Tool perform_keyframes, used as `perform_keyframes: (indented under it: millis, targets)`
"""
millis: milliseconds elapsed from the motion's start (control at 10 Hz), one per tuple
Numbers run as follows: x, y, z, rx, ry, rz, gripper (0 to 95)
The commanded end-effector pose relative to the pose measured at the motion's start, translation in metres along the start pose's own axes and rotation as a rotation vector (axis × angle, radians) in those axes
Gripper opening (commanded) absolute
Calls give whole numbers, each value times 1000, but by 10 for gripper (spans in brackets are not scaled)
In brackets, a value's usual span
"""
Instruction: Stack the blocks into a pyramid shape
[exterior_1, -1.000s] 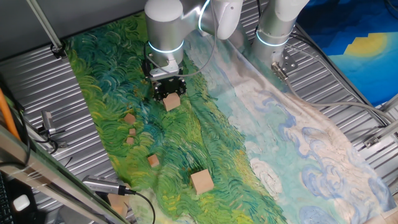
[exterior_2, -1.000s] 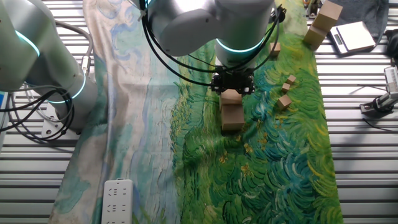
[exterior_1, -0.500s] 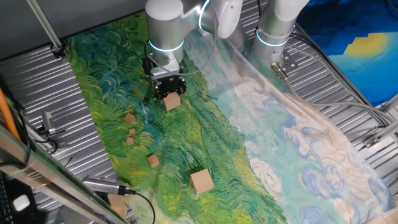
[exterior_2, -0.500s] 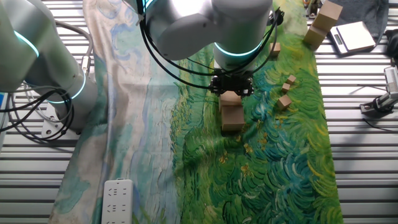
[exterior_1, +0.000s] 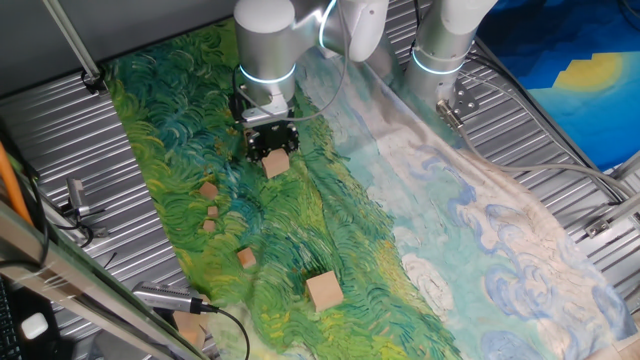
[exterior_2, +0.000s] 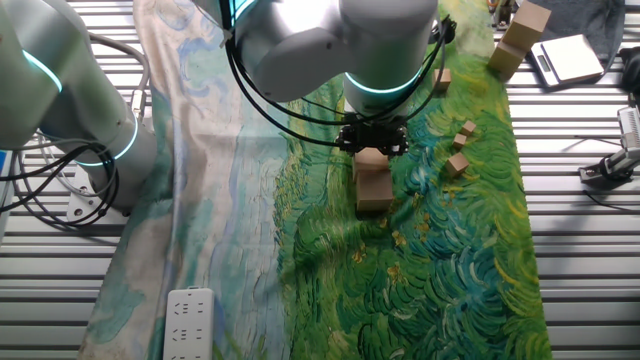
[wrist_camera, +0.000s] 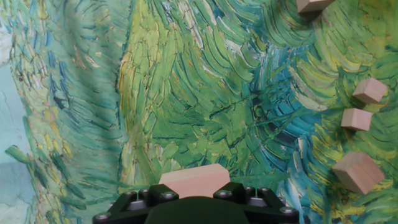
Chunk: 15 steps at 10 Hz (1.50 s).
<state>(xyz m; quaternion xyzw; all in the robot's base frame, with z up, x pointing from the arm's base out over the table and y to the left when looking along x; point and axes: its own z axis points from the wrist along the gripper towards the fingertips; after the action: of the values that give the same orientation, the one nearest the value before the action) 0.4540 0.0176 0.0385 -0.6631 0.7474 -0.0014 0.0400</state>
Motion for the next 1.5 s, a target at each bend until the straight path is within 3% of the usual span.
perform_keyframes:
  millis: [100,200,400,600,700,1500]
  targets:
    - [1,0,0,1,11,-1,0]
    - [1,0,0,1,4,-6,0]
    - [1,0,0,4,-4,-18,380]
    - [1,0,-4,5,-2,-20,380]
    - [1,0,-4,6,-5,-24,570]
    - [2,0,-1,25,-8,-33,570]
